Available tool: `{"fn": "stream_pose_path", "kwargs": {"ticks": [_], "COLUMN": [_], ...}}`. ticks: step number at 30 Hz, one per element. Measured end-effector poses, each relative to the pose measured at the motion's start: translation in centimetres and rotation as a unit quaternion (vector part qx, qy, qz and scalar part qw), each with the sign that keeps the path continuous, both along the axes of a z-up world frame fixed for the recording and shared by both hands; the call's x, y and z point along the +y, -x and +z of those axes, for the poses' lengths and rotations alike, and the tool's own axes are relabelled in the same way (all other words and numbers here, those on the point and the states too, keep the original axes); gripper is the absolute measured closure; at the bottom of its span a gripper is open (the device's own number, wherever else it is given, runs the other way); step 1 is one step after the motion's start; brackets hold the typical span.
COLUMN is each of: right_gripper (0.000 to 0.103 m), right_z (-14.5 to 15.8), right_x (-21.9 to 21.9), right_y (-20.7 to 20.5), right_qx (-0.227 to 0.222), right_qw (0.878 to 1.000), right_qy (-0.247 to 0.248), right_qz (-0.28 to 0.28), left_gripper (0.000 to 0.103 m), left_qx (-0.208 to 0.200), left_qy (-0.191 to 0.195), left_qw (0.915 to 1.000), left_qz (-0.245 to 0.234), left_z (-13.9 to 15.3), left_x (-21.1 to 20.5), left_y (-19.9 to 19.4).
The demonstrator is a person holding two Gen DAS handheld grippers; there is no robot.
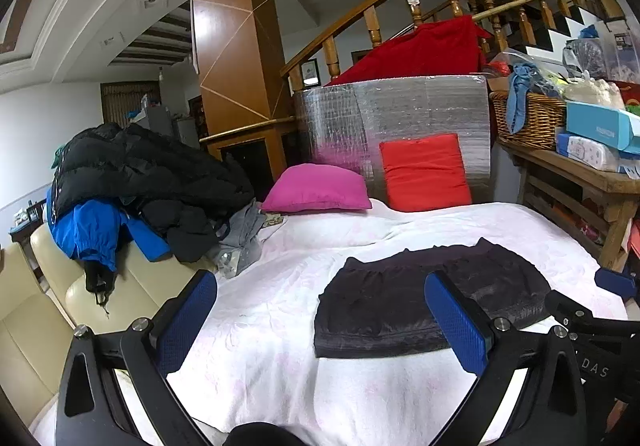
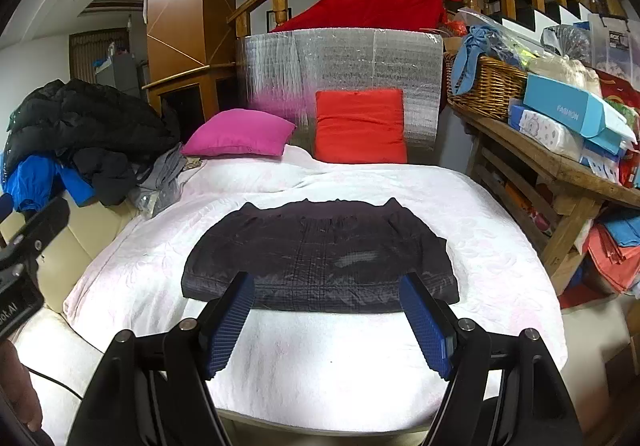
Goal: Fold large clothes
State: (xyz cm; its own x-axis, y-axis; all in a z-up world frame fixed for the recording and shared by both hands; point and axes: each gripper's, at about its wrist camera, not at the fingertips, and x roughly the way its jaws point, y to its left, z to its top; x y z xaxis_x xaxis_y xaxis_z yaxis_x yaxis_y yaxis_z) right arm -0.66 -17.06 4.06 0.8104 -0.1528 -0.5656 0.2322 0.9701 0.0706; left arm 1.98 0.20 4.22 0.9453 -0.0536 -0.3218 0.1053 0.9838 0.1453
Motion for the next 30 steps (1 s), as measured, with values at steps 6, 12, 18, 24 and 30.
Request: {"fn": "stream_pose_path", "kwargs": {"ticks": [6, 12, 18, 24, 30], "right_gripper": [0.025, 0.025, 0.025, 0.025, 0.025], "right_z": [-1.6, -2.4, -2.9, -2.7, -2.3], "right_x": [-0.6, -0.8, -0.7, -0.9, -0.4], "right_y": [-1.0, -1.5, -1.8, -1.8, -1.6], "right_qx": [0.015, 0.015, 0.022, 0.017, 0.011], "right_qw": [1.0, 1.0, 1.0, 1.0, 1.0], "right_qy": [-0.004, -0.006, 0.001, -0.003, 0.005], "right_qz": [-0.001, -0.006, -0.007, -0.014, -0.012], "left_gripper": [0.0, 0.0, 0.0, 0.0, 0.0], "left_qx": [0.02, 0.036, 0.035, 0.032, 0.05], "left_qy": [0.0, -0.016, -0.006, -0.009, 0.01], "left_qw": [0.9998, 0.9991, 0.999, 0.9986, 0.9982], "left_qz": [-0.007, -0.014, -0.028, -0.04, -0.032], "left_z": [-1.2, -2.5, -2.6, -2.7, -2.6], "left_x": [-1.0, -1.8, -2.0, -2.4, -1.7], "left_y": [-1.2, -1.8, -1.7, -1.6, -2.0]}}
